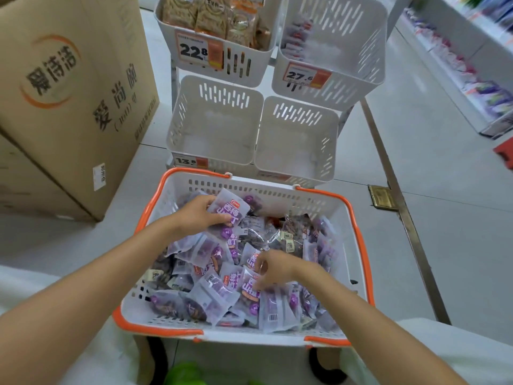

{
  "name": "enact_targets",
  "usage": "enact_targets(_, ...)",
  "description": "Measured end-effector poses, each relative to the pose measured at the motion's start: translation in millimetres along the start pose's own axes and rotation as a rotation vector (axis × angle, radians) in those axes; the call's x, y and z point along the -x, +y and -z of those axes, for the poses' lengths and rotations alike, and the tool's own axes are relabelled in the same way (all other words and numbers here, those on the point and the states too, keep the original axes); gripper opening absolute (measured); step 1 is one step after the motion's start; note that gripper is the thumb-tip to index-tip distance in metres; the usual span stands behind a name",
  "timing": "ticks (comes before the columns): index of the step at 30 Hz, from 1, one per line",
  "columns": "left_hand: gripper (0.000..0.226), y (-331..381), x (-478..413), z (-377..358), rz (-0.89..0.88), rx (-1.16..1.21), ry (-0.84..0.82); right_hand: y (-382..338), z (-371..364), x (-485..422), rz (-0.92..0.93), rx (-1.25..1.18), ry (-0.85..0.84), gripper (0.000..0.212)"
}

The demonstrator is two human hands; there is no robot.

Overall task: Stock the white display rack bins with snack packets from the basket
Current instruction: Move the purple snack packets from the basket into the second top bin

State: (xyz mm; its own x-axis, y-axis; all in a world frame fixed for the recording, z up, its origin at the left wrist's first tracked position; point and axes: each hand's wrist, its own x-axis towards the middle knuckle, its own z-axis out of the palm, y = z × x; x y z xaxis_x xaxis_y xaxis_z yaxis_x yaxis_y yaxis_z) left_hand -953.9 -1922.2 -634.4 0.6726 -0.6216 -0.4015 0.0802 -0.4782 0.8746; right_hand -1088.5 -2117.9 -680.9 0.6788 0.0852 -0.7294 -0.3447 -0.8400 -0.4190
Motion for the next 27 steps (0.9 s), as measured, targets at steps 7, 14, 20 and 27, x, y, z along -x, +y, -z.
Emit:
enact_targets(7,0.026,5.3,-1.8,3.3,0.033,0.279,0.025,-11.7,41.2,17.6,0.205,-0.366,0.262,0.012)
enact_targets(14,0.05,54.2,-16.0,-7.4,-0.099,0.235,-0.115,-50.3,118.5,30.8,0.311,-0.449,0.745,0.027)
enact_targets(20,0.059,116.2,-50.7,15.0,-0.242,0.201,-0.058,-55.9,198.8,46.3,0.358,-0.673,0.504,0.07)
enact_targets(27,0.102,234.0,-139.8,61.3,-0.528,-0.131,0.093,-60.0,332.8,55.1,0.469,-0.683,0.775,0.05)
